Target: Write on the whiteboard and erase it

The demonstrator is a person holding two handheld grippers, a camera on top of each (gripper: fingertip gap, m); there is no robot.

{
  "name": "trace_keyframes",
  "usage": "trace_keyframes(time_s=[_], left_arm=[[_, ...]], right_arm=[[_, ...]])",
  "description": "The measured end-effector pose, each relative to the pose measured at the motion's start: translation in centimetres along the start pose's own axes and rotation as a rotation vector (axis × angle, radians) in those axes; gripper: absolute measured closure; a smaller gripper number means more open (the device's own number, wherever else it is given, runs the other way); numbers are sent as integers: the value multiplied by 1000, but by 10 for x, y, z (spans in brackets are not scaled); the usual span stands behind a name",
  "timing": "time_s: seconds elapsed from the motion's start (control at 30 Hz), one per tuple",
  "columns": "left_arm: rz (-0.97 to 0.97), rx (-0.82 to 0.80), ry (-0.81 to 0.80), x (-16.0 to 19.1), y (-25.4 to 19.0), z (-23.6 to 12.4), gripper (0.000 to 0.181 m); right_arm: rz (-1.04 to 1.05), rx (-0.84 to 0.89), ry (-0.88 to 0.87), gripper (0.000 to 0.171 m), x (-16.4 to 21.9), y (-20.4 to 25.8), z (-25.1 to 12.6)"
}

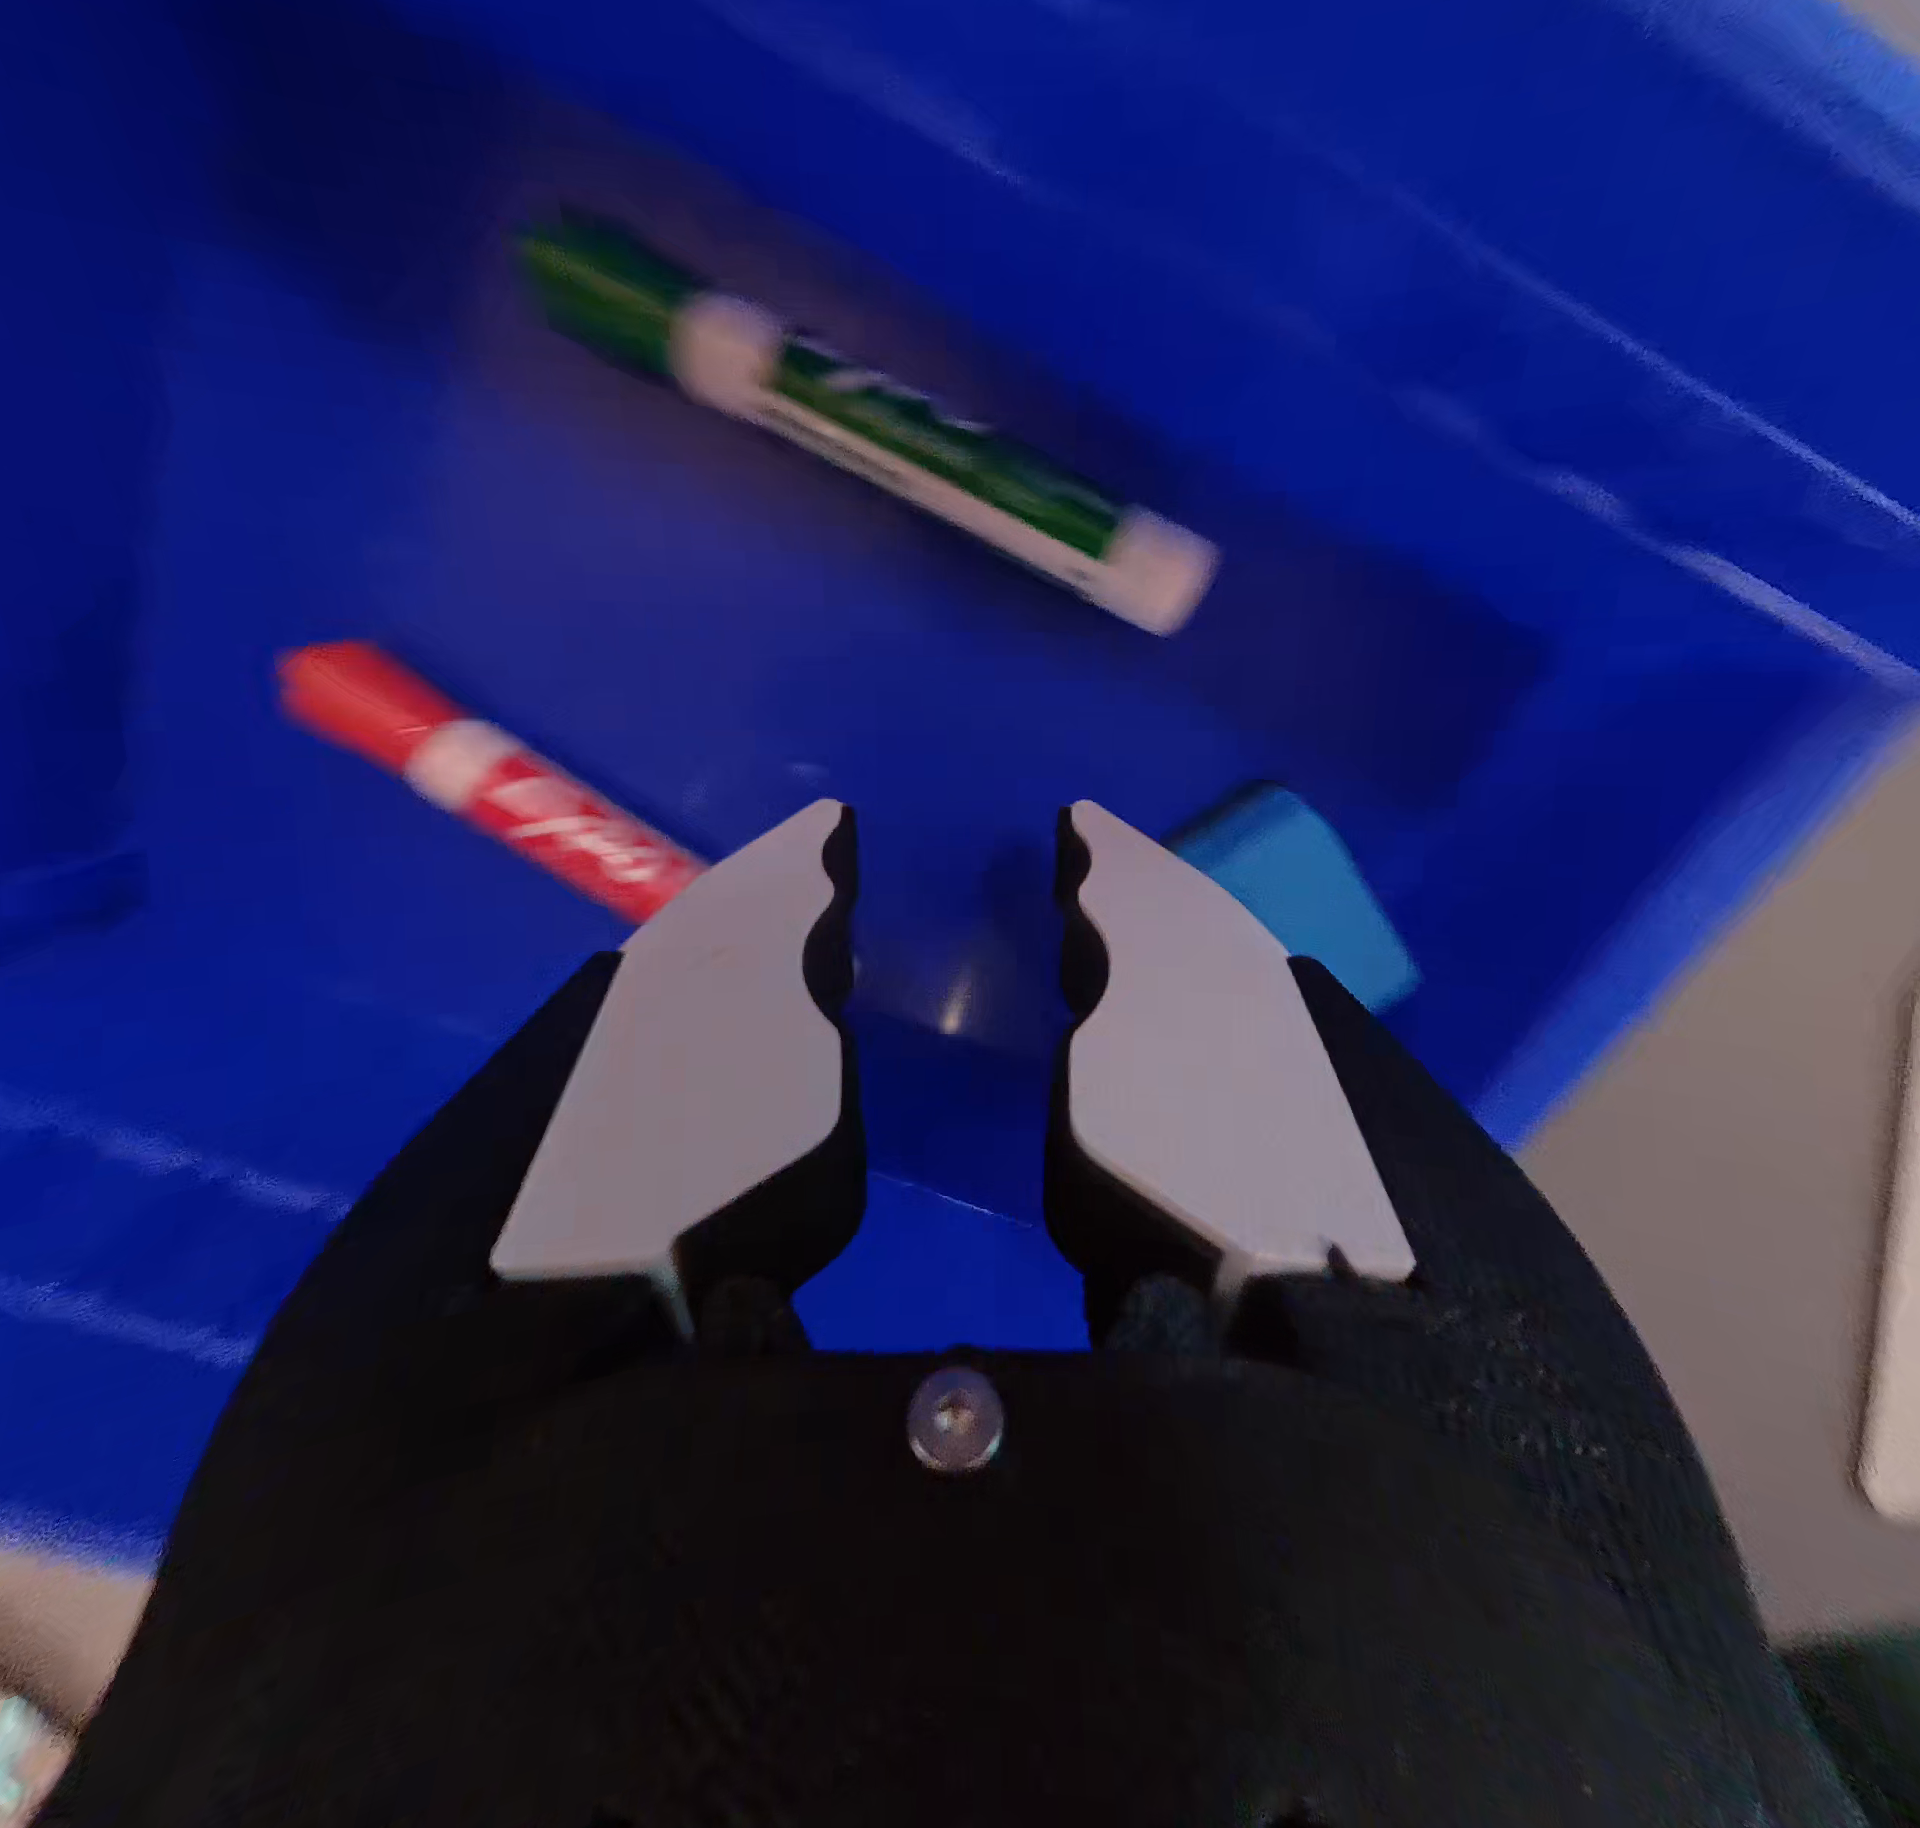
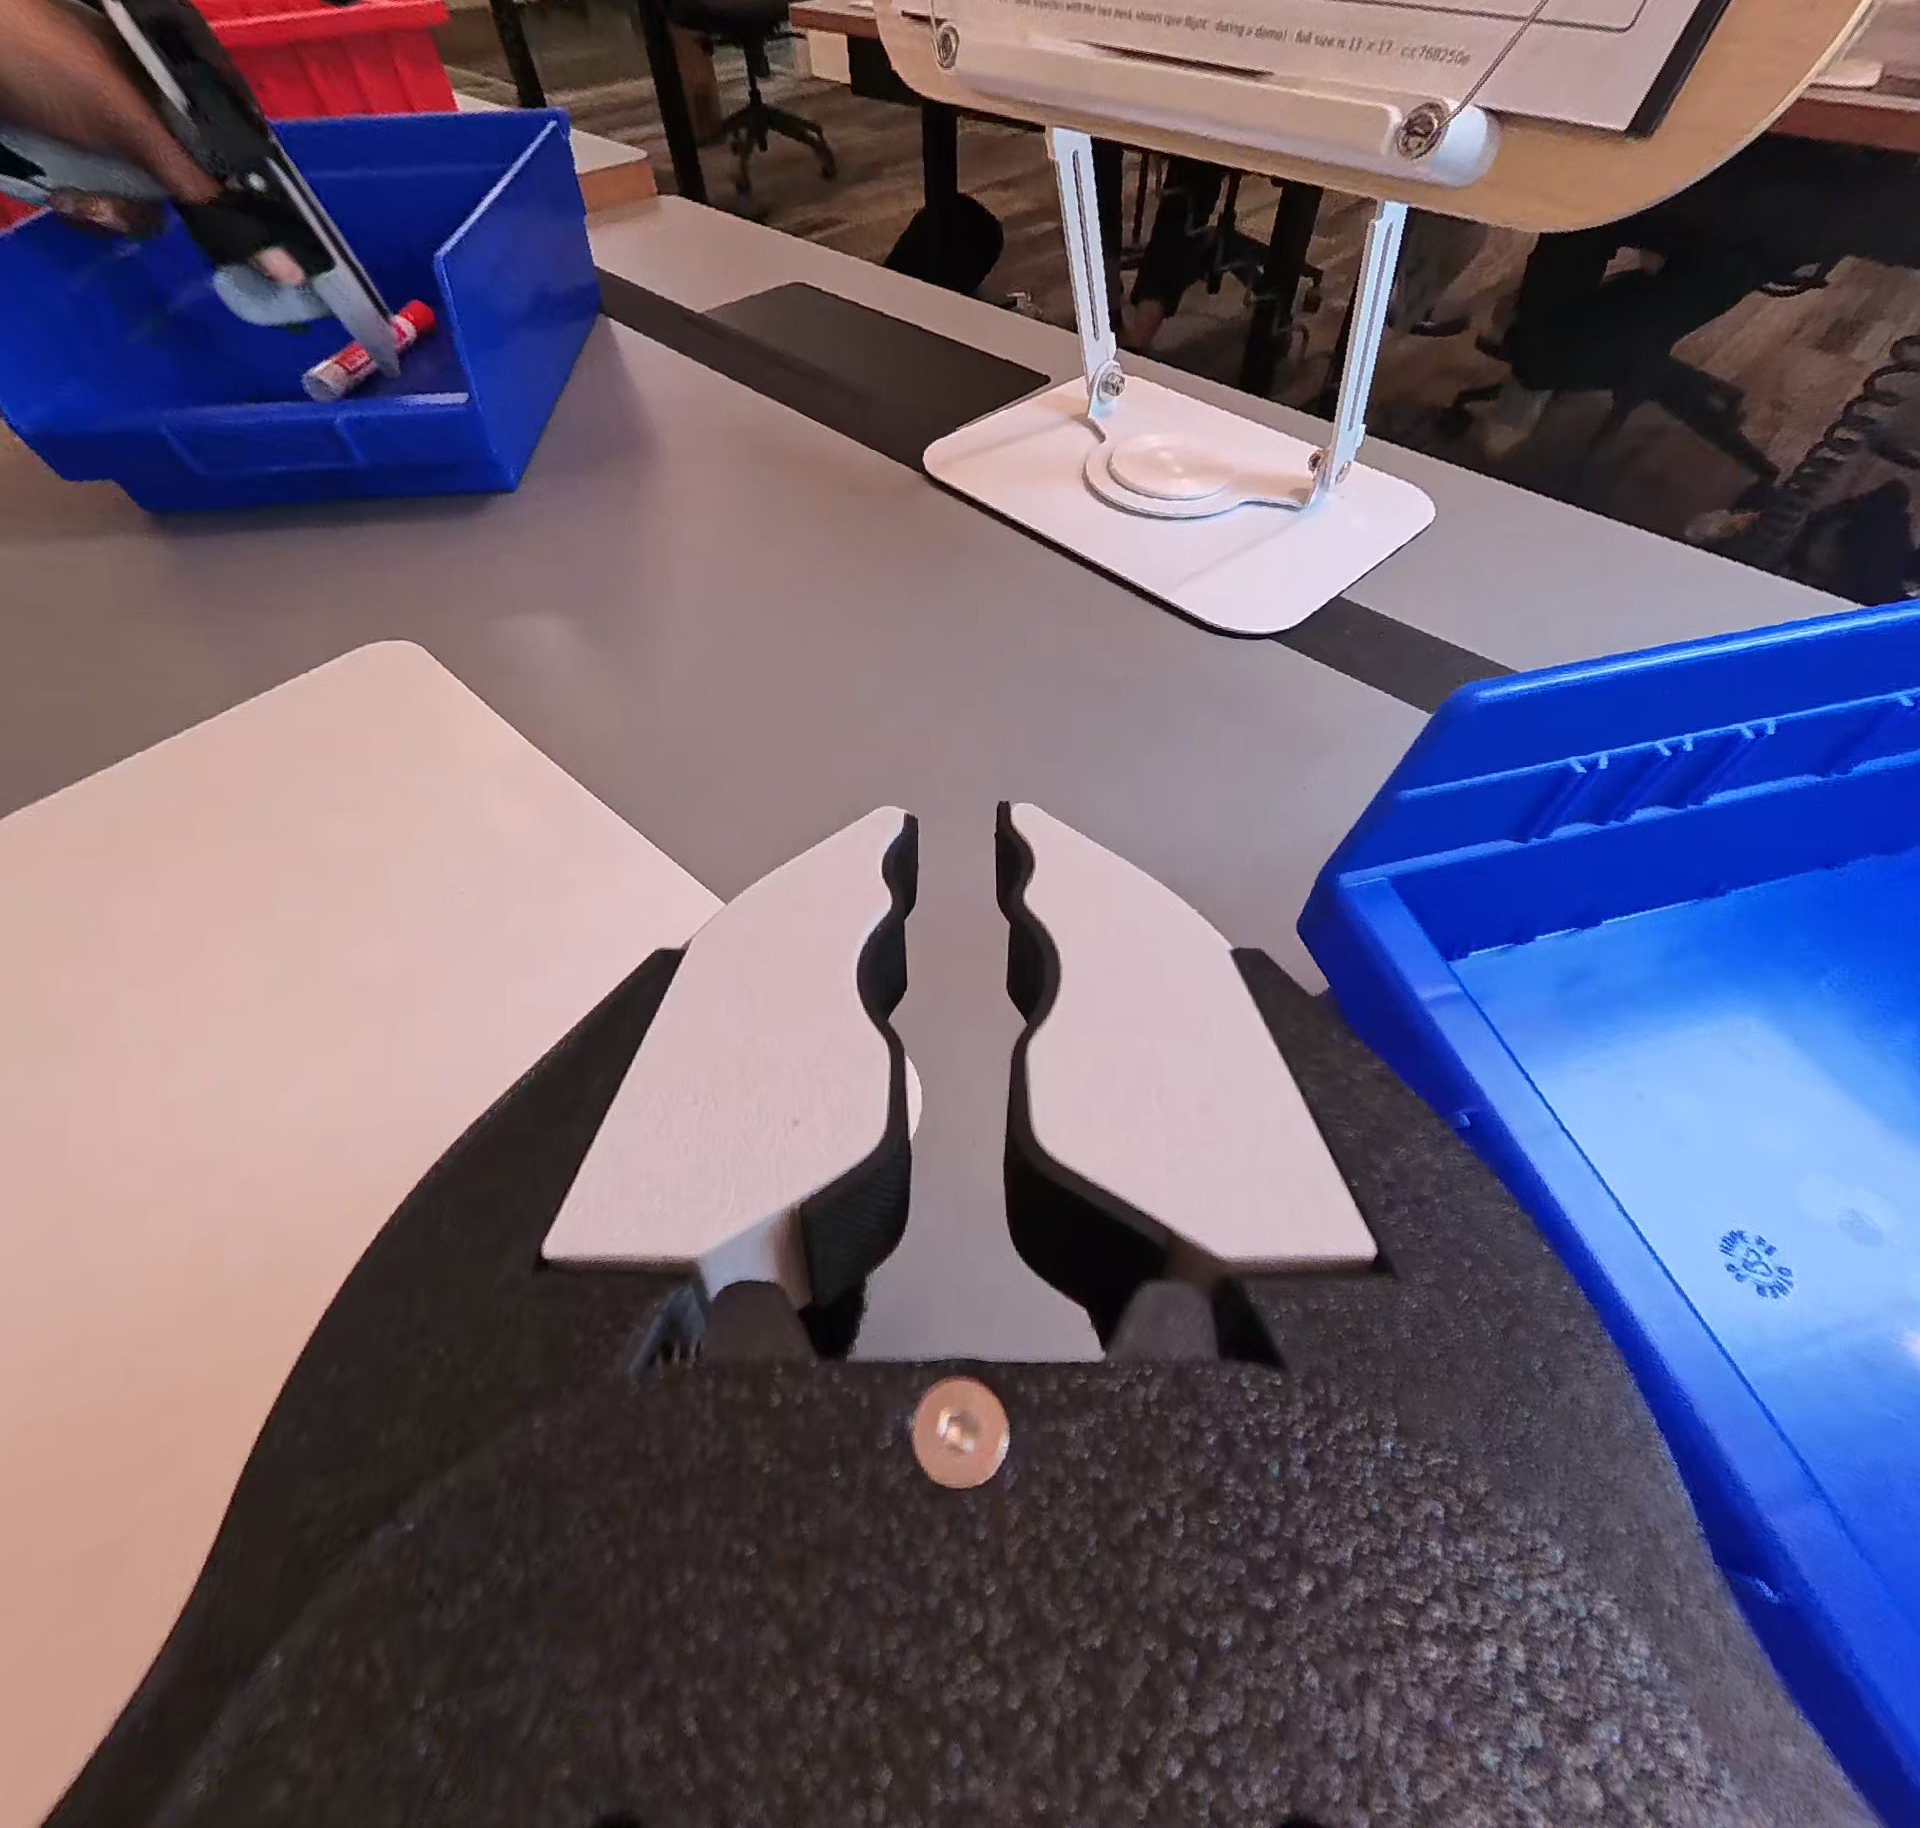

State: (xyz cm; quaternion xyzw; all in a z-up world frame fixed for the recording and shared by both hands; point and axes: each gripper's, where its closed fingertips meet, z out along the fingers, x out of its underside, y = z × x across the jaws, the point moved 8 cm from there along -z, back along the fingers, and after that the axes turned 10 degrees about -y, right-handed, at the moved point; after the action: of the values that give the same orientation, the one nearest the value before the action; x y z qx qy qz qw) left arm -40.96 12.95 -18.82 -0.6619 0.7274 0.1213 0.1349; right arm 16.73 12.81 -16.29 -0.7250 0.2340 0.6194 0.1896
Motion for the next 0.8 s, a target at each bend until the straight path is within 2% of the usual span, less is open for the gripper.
trace_keyframes(time_s=[0.17,0.3,0.4,0.53,0.6,0.7,0.8], left_arm=[[85,272,83,15,-29,5,135],[99,370,98,21,-34,10,137],[147,367,92,19,-35,9,140],[214,295,-16,12,-35,-8,160],[266,251,-50,11,-38,-21,164],[329,207,-171,5,-49,-48,166],[409,194,-376,-2,-79,-86,168]], right_arm=[[-4,-12,6,157,2,2,2],[-9,-10,7,157,2,2,1],[-15,-5,2,157,0,3,1],[-35,2,-15,158,-3,6,-1],[-48,2,-24,158,-4,8,0],[-73,-12,-43,158,-6,15,2],[-104,-32,-78,158,-11,25,4]])
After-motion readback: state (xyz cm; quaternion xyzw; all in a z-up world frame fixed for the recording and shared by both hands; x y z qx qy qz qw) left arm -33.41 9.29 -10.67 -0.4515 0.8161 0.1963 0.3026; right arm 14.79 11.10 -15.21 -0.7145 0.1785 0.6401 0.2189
